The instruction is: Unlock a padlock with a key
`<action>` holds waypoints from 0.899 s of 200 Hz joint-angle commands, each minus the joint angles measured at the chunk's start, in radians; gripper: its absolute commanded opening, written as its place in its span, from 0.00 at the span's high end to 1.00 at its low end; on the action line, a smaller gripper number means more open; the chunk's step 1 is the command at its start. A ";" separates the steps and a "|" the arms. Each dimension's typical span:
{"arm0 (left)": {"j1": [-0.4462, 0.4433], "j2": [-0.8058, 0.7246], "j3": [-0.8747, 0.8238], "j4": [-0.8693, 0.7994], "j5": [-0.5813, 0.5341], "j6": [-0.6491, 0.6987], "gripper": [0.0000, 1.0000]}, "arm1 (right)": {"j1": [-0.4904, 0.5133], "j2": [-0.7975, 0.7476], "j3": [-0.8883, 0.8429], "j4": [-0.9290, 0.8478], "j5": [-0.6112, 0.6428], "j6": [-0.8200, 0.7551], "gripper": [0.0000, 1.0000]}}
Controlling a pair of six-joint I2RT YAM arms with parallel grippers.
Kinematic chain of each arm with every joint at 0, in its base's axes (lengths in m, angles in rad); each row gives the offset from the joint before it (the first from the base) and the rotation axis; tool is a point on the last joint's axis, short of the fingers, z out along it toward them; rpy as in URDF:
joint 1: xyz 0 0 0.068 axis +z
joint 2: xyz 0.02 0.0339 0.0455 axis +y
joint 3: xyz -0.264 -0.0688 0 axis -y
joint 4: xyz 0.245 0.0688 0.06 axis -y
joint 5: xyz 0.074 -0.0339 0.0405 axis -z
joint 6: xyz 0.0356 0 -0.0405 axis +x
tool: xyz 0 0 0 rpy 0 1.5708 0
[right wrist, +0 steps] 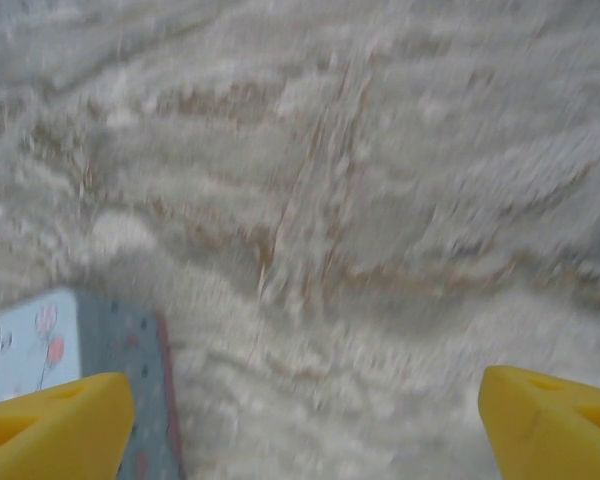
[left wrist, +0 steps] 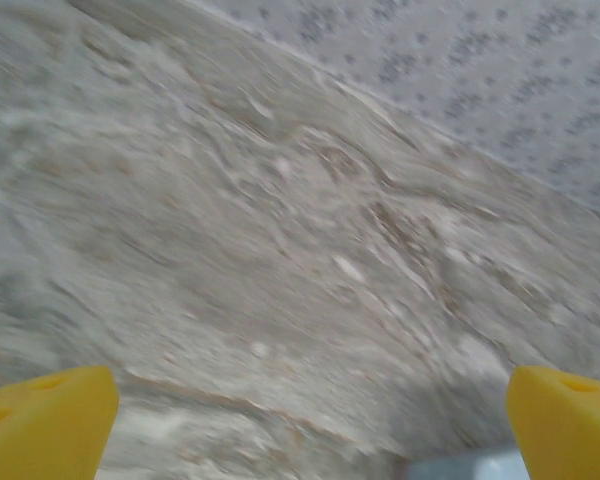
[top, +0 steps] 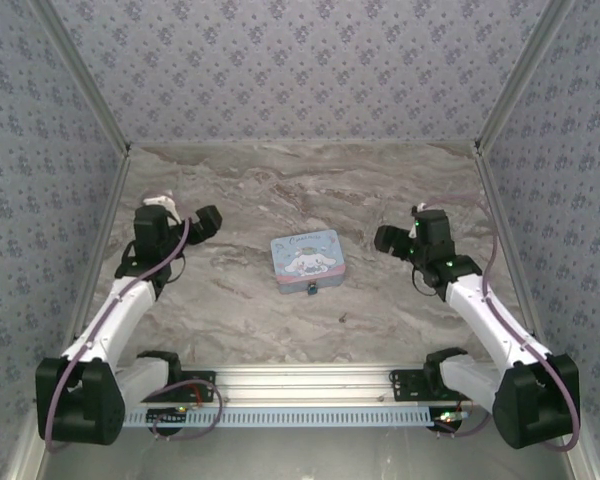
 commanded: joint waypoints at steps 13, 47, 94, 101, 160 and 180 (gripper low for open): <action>-0.113 -0.012 -0.067 0.053 0.058 -0.144 0.01 | 0.115 0.023 0.062 -0.238 0.012 0.154 0.15; -0.208 0.020 -0.083 0.091 0.059 -0.179 0.01 | 0.252 0.051 0.062 -0.292 0.024 0.260 0.19; -0.300 0.075 -0.097 0.139 0.049 -0.198 0.01 | 0.438 0.136 0.045 -0.329 0.053 0.396 0.28; -0.305 0.082 -0.099 0.144 0.045 -0.202 0.01 | 0.458 0.152 0.039 -0.316 0.045 0.416 0.30; -0.313 0.091 -0.094 0.142 0.033 -0.185 0.00 | 0.550 0.250 0.026 -0.298 0.024 0.493 0.42; -0.313 0.091 -0.094 0.137 0.028 -0.182 0.01 | 0.560 0.276 0.030 -0.299 0.010 0.493 0.47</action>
